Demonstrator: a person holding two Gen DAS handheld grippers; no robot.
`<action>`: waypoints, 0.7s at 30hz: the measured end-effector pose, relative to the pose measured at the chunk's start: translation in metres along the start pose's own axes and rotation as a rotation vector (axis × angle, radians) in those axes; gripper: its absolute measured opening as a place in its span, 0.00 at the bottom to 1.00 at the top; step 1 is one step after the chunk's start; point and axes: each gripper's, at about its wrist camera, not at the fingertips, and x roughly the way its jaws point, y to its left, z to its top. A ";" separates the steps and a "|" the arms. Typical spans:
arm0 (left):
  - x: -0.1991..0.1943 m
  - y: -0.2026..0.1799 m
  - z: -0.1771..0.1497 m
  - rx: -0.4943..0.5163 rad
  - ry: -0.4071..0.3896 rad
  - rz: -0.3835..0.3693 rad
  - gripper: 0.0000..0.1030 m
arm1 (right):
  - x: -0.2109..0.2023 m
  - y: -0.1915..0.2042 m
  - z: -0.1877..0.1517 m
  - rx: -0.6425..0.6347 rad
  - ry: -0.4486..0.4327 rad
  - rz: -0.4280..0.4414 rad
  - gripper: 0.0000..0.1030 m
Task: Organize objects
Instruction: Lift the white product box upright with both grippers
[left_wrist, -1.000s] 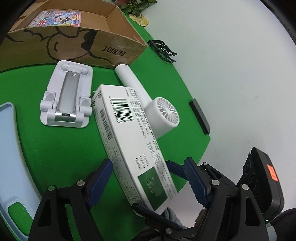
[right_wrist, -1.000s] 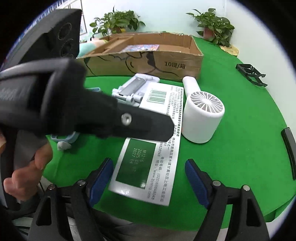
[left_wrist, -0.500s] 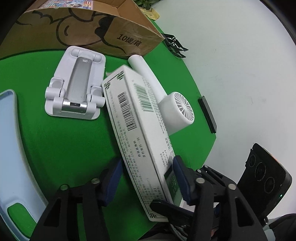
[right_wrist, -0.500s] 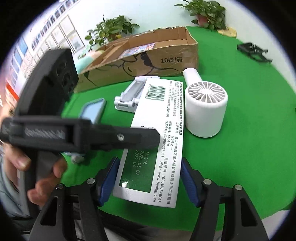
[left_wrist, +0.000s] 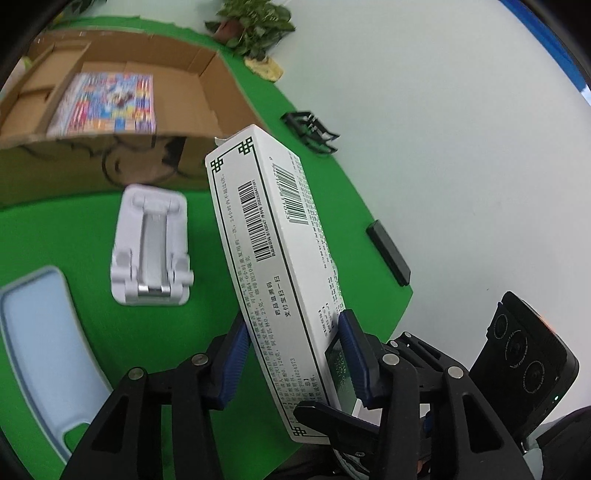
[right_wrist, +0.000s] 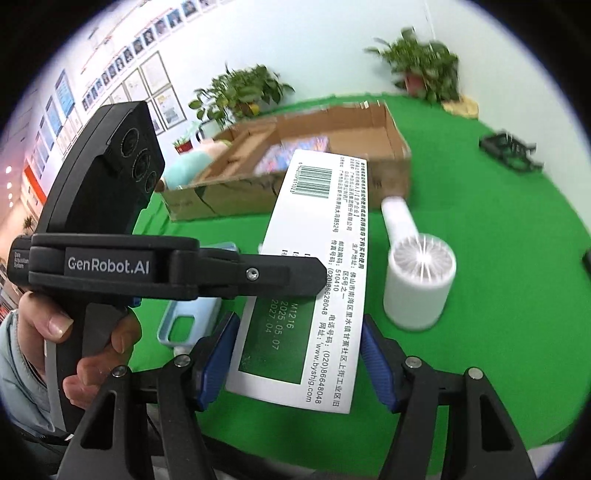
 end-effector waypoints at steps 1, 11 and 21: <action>-0.006 -0.003 0.003 0.011 -0.016 0.000 0.45 | -0.002 0.002 0.003 -0.016 -0.022 -0.008 0.62; -0.069 -0.042 0.054 0.172 -0.172 0.060 0.44 | -0.025 0.033 0.051 -0.132 -0.210 -0.038 0.62; -0.094 -0.070 0.111 0.255 -0.253 0.115 0.43 | -0.024 0.037 0.109 -0.131 -0.309 -0.021 0.61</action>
